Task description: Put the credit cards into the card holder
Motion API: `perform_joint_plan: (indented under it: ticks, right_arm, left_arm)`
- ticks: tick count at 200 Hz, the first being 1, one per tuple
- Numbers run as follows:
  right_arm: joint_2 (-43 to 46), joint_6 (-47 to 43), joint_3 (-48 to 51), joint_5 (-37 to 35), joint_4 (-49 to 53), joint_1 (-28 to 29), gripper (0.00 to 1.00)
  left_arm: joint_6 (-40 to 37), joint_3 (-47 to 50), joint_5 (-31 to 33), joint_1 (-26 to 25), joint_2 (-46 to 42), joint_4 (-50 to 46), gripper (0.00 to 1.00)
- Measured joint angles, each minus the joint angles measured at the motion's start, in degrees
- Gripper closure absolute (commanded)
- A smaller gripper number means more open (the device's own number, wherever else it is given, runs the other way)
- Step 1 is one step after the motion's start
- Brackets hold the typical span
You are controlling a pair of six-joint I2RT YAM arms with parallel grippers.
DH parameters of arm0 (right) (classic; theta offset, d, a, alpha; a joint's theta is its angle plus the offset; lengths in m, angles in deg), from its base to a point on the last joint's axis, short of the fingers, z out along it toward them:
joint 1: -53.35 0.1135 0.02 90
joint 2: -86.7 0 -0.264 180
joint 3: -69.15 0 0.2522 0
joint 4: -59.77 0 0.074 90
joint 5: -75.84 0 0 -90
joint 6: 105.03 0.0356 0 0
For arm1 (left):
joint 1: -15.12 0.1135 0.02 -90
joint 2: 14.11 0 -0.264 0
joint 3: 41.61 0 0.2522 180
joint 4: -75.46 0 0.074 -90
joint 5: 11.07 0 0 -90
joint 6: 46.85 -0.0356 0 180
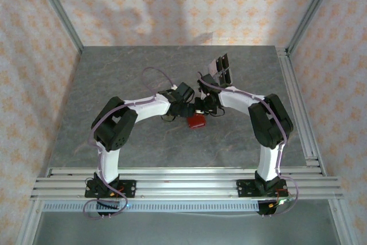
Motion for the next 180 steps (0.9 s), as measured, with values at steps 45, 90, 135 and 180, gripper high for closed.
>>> perform_joint_plan:
  ticks: [45,90,135,180]
  right_arm:
    - [-0.1,0.0,0.1,0.2,-0.8,0.0,1.00]
    - [-0.1,0.0,0.4,0.4,-1.3,0.0,1.00]
    - [0.6,0.0,1.6,0.6,-2.6,0.0,1.00]
    - [1.2,0.0,3.1,0.8,-4.6,0.0,1.00]
  left_arm:
    - [0.0,0.2,0.2,1.1,-4.4,-0.7,0.04]
    - [0.0,1.4,0.2,1.9,-4.7,-0.6,0.04]
    - [0.0,2.2,-0.3,1.8,-1.9,-0.5,0.04]
    - [0.0,2.3,-0.7,1.8,-0.9,0.2,0.05]
